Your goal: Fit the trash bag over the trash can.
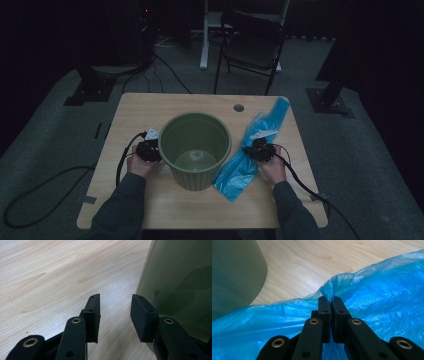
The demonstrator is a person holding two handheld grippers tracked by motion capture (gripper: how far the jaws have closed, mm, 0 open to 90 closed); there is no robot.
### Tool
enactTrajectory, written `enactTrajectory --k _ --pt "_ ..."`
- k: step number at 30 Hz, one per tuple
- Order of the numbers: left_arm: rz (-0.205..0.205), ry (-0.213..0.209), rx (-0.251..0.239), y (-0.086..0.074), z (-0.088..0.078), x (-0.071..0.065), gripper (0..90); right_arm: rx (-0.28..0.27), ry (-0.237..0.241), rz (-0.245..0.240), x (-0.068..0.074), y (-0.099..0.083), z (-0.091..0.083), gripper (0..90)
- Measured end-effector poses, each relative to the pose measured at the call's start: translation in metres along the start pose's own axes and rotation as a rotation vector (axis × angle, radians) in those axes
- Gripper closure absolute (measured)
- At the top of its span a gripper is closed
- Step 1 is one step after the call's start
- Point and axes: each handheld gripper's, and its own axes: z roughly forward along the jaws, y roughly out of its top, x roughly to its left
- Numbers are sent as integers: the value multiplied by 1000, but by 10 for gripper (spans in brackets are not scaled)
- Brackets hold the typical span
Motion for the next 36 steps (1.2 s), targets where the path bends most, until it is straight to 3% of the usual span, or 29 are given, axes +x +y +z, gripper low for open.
enactTrajectory --k 19,36 --pt "4 -11 -3 0 0 0 599 -70 -8 18 -10 11 -24 877" --pt "4 -25 -24 1 -4 1 595 -142 2 -4 -13 39 -60 878"
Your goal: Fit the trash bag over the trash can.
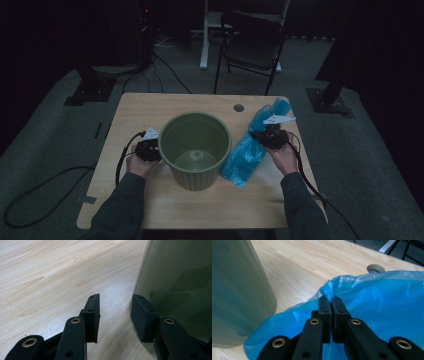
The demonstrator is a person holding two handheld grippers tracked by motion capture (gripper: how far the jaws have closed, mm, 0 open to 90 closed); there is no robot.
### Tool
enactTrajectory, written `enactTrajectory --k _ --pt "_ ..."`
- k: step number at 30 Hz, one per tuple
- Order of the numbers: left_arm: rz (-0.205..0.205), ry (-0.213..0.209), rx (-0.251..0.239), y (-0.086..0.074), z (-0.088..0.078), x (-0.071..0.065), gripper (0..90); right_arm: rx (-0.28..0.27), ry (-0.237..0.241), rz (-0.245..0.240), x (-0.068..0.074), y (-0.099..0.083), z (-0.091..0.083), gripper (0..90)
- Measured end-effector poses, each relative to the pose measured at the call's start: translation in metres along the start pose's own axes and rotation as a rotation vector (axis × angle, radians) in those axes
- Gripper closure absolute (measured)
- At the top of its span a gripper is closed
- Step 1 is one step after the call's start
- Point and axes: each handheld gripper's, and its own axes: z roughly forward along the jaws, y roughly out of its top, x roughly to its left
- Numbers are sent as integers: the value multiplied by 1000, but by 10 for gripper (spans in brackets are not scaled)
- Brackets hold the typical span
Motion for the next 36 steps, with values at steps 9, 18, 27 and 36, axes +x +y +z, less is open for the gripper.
enactTrajectory --k 9,18,27,36 --pt "0 -7 -19 1 -4 0 593 -42 21 -2 -2 13 -18 879" --pt "0 -7 -31 2 -7 0 593 -84 36 1 -4 26 -37 879" --pt "0 -7 -32 2 -7 -1 594 -114 48 1 -9 37 -55 879" --pt "4 -4 -30 2 -7 -1 595 -140 57 -17 -11 51 -75 880"
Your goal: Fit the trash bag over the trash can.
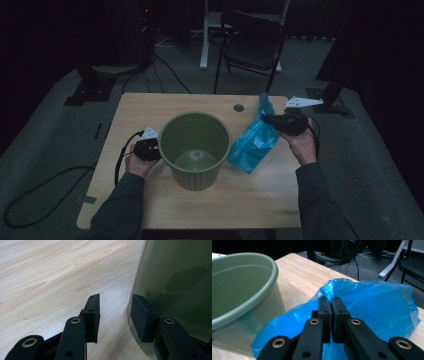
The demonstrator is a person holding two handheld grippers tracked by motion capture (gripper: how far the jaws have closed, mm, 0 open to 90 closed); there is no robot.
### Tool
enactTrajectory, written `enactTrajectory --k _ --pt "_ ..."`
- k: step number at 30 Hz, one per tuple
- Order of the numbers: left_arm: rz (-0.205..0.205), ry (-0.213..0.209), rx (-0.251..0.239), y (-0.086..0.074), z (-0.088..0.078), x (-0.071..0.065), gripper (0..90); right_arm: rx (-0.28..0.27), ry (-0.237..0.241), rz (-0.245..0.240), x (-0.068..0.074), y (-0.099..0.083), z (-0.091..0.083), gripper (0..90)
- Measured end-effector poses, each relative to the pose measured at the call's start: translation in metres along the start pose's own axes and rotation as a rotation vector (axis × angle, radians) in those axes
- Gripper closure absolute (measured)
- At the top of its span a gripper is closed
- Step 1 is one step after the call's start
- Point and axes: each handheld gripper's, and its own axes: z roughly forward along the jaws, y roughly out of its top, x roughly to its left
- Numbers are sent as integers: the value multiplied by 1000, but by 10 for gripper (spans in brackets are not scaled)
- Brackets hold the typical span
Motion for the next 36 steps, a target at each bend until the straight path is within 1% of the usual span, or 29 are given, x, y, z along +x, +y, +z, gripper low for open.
enactTrajectory --k 7,12,14,19,20,23,24,29,35,36 --pt "2 3 3 0 0 0 596 -19 8 -11 0 11 -10 880" --pt "3 4 2 0 0 -1 597 -25 11 -15 0 15 -15 881" --pt "5 0 1 0 0 -2 598 -38 9 -19 -1 20 -22 881" --pt "12 -3 2 1 1 -4 597 -56 6 -19 -1 27 -32 882" --pt "12 -3 1 1 2 -5 597 -66 8 -17 -1 29 -35 883" --pt "11 -5 1 1 2 -4 597 -80 11 -17 -1 32 -38 883" --pt "12 -5 1 1 1 -4 596 -89 10 -23 -1 36 -42 883" --pt "11 -6 2 1 2 -4 595 -103 9 -32 0 46 -49 883" --pt "12 -3 1 1 2 -4 595 -113 15 -44 6 59 -53 883" --pt "12 -3 1 1 2 -4 595 -113 15 -44 6 59 -53 883"
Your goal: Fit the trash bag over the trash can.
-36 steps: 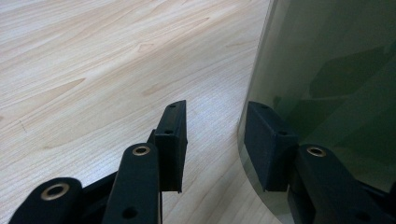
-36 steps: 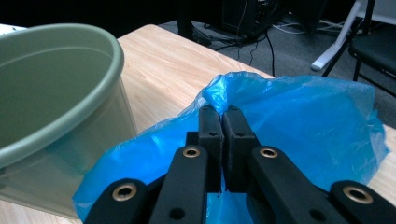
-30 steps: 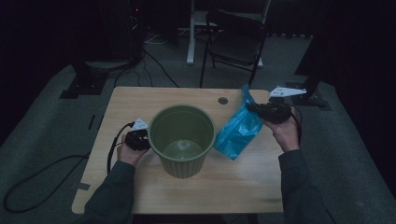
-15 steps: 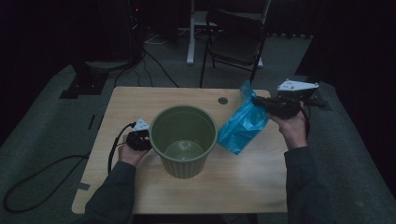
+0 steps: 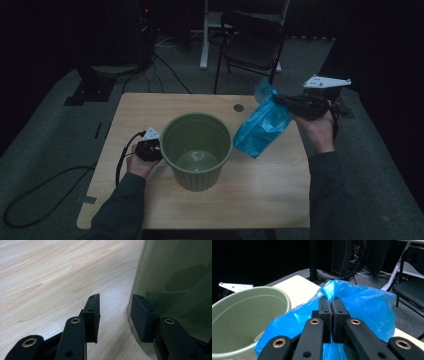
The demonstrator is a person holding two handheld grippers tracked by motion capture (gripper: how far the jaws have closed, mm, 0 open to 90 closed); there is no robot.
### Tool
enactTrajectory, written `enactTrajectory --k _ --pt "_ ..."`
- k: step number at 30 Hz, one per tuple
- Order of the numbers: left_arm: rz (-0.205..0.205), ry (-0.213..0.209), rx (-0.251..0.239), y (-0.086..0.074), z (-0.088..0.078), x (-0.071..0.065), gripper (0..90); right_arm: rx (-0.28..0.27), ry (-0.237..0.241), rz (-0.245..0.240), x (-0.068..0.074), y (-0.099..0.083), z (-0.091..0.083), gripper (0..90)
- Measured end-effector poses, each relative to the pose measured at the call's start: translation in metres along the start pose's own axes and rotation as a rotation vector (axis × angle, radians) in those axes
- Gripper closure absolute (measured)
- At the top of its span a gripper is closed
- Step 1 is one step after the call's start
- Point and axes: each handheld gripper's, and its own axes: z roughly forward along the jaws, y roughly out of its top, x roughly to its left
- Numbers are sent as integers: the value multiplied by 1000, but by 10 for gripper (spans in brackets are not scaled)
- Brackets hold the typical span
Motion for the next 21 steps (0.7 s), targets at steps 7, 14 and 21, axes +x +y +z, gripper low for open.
enactTrajectory --k 7,14,21 --pt "-1 -1 0 0 0 0 595 -7 27 -17 11 15 9 883" --pt "0 0 -1 0 0 0 595 -6 65 -30 25 29 26 884" --pt "3 1 1 0 0 0 595 -3 101 -42 41 38 46 884"
